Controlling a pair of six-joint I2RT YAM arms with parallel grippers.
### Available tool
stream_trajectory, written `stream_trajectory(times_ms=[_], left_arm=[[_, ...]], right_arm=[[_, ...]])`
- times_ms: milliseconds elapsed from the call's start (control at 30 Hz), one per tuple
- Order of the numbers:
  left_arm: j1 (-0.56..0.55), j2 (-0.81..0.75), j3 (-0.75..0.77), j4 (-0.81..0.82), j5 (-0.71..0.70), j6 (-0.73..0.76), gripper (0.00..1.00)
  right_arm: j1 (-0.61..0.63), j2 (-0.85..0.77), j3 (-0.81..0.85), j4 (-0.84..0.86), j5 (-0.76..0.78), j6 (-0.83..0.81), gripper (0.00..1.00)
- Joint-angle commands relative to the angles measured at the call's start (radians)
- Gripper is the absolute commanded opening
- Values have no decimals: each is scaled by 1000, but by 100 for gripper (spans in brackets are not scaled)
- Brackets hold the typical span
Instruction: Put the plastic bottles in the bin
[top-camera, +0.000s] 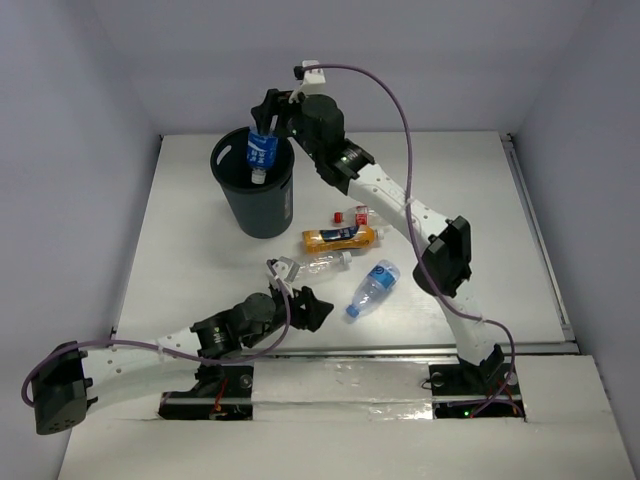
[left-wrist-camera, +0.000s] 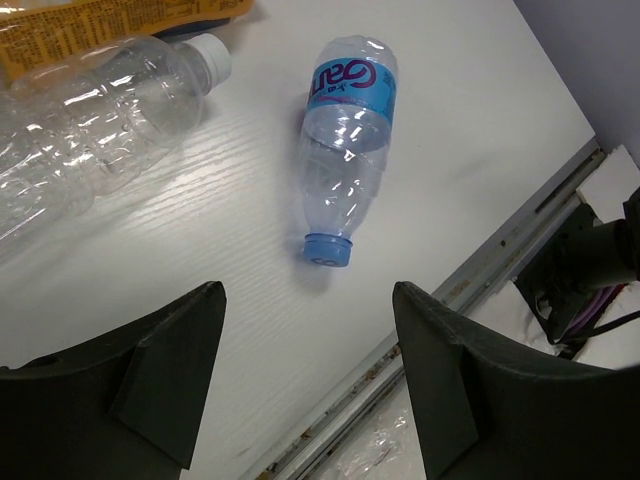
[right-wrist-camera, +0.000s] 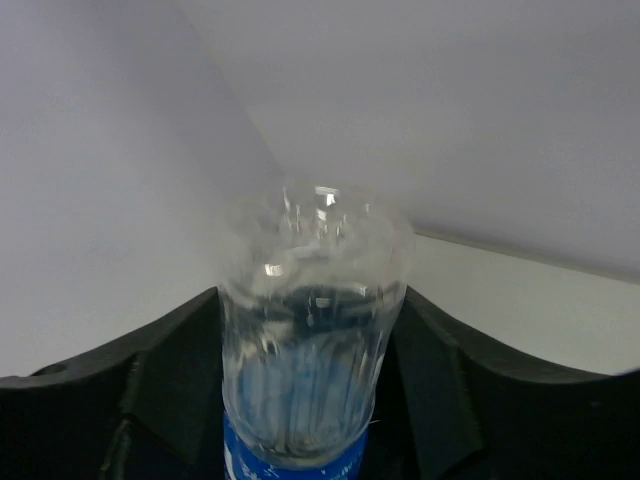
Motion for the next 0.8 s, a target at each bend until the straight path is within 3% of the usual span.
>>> stream_trajectory(times_ms=[0, 100, 367, 400, 433, 467, 500, 533, 633, 767], left_arm=[[3, -13, 48, -13, -38, 15, 65], [3, -10, 64, -25, -46, 15, 66], [3, 59, 136, -37, -63, 36, 67], [3, 74, 145, -36, -61, 38, 67], [3, 106, 156, -33, -61, 42, 67], [3, 123, 178, -28, -57, 50, 67], [3, 143, 189, -16, -49, 55, 67], [3, 183, 202, -8, -44, 59, 67], [3, 275, 249, 24, -32, 82, 66], [-6, 415, 362, 36, -23, 118, 65]], right_arm=[[18, -44, 5, 59, -5, -64, 75], [18, -75, -7, 68, -42, -71, 85], [27, -200, -102, 59, -71, -68, 81], [27, -228, -134, 72, -70, -67, 78], [27, -292, -174, 86, -70, -65, 63], [27, -330, -271, 99, -65, -64, 56], [27, -370, -327, 131, -53, -64, 36], [27, -456, -382, 142, -45, -64, 26], [27, -593, -611, 177, 16, -68, 12], [27, -844, -862, 177, 110, -56, 12]])
